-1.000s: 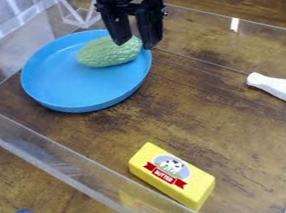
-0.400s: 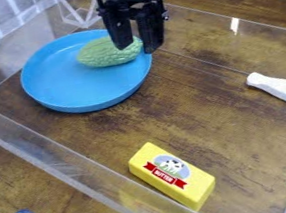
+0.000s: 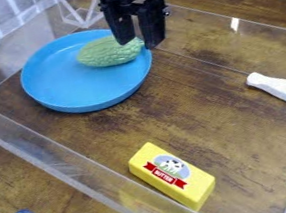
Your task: Put the green object in the blue tray
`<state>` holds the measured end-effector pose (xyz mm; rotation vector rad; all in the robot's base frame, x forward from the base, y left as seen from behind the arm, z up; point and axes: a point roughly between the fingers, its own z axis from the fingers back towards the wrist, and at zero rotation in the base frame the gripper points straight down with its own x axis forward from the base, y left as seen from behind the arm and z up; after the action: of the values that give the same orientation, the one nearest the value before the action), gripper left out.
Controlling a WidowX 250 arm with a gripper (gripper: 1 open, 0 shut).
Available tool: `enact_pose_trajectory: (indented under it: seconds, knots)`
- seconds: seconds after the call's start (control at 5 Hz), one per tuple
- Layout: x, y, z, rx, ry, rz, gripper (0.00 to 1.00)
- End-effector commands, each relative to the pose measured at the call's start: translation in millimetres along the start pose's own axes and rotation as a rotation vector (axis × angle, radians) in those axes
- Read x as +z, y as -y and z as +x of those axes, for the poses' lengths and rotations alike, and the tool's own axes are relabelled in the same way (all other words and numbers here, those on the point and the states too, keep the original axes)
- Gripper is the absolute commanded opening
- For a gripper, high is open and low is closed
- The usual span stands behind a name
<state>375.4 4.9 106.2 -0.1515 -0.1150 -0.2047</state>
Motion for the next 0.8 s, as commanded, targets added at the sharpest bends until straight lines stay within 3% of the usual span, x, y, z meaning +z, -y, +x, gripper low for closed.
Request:
enact_pose_trajectory:
  seconds: [0.0,0.6]
  knots:
    - [22.3,-9.7,8.7,0.012,0.072,0.022,1.0]
    - [15.6,-6.3,3.7,0.002,0.039,0.007,1.0]
